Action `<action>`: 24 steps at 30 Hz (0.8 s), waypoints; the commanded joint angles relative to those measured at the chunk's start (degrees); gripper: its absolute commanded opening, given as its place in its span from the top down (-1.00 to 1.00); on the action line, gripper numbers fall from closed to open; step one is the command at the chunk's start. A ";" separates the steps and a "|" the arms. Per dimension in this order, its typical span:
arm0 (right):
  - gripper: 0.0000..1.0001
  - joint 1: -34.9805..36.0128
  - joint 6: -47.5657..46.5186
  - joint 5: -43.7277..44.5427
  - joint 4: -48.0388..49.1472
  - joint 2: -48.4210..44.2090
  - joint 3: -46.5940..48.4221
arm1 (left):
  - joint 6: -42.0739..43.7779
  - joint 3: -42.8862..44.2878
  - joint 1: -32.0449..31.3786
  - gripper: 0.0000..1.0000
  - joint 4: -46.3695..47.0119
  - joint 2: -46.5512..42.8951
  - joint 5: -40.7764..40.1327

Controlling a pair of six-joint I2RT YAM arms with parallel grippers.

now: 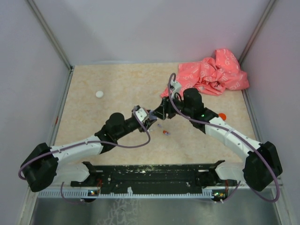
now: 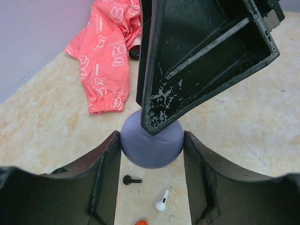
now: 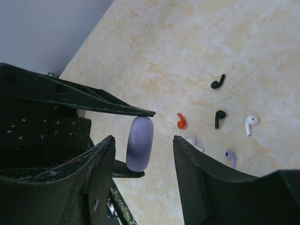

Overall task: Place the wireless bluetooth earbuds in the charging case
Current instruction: Pick up the charging case at the center of the board.

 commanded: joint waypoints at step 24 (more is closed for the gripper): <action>0.84 2.65 -5.45 -2.82 -1.28 0.03 3.80 | -4.08 -2.04 -0.47 -0.31 3.18 -3.46 -0.99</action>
